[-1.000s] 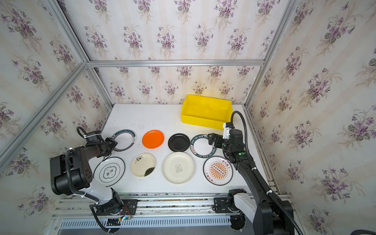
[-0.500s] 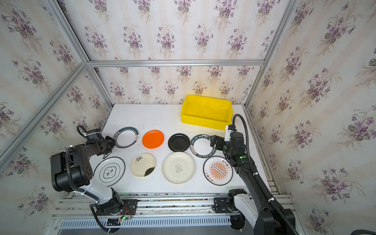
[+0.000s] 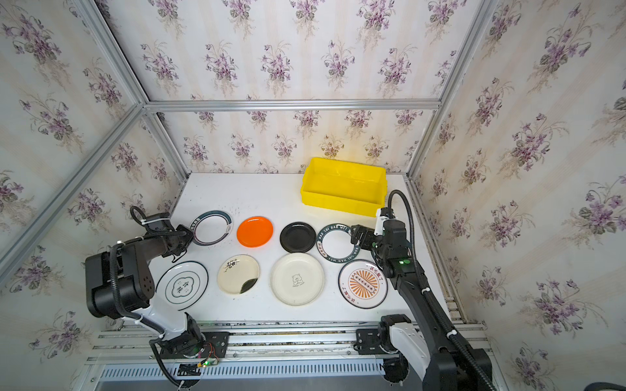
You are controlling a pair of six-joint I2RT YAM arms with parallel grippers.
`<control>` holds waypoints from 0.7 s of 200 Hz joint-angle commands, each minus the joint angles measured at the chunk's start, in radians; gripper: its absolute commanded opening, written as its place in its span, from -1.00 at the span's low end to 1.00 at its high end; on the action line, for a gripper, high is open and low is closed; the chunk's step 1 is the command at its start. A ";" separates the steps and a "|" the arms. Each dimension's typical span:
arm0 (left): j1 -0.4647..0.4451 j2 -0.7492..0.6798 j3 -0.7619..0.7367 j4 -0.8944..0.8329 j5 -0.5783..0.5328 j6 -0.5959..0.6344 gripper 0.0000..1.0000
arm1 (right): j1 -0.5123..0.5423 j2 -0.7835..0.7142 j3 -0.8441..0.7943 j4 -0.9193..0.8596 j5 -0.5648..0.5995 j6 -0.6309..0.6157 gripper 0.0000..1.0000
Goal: Place the plates into the plastic bin on the countertop
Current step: 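Grasp the rim of the green-rimmed plate with left gripper and tilt it up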
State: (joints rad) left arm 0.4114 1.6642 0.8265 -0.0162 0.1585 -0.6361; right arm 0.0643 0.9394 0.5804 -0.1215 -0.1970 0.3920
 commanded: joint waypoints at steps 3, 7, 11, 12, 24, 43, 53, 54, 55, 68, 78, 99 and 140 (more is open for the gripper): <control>-0.012 0.000 0.018 -0.038 0.005 -0.014 -0.36 | 0.000 0.007 -0.002 0.011 0.023 -0.006 0.99; -0.016 -0.002 0.019 -0.040 0.008 -0.019 -0.35 | 0.001 0.010 -0.002 0.012 0.024 -0.005 0.99; -0.020 -0.003 0.019 -0.041 0.012 -0.024 -0.35 | 0.001 0.012 -0.002 0.013 0.025 -0.003 0.99; -0.023 -0.004 0.018 -0.042 0.013 -0.025 -0.35 | 0.001 0.013 -0.002 0.013 0.025 -0.003 0.99; -0.046 -0.004 0.019 -0.049 0.011 -0.037 -0.33 | 0.001 0.020 -0.003 0.016 0.027 -0.001 0.99; -0.088 0.008 0.019 -0.060 -0.008 -0.047 -0.27 | -0.001 0.024 -0.003 0.011 0.033 -0.004 0.99; -0.098 0.022 0.019 -0.064 0.013 -0.063 -0.26 | -0.001 0.024 -0.005 0.007 0.039 -0.009 0.99; -0.099 0.023 0.018 -0.064 0.015 -0.065 -0.26 | 0.000 0.024 -0.006 0.008 0.039 -0.010 0.99; -0.101 0.025 0.018 -0.064 0.015 -0.067 -0.26 | -0.001 0.024 -0.006 0.007 0.040 -0.011 0.99; -0.120 0.042 0.013 -0.064 0.017 -0.093 -0.26 | -0.001 0.021 -0.007 -0.003 0.055 -0.019 0.99; -0.137 0.050 0.012 -0.064 0.011 -0.105 -0.26 | -0.001 0.020 -0.005 -0.010 0.065 -0.024 0.99; -0.171 0.067 0.014 -0.064 -0.003 -0.130 -0.25 | -0.002 0.019 -0.005 -0.011 0.070 -0.025 0.99; -0.186 0.111 0.043 -0.053 0.015 -0.190 -0.50 | -0.001 0.025 -0.002 -0.016 0.078 -0.023 0.99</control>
State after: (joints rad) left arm 0.2279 1.7439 0.8608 -0.0063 0.1589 -0.7692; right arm 0.0624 0.9623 0.5735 -0.1356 -0.1421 0.3767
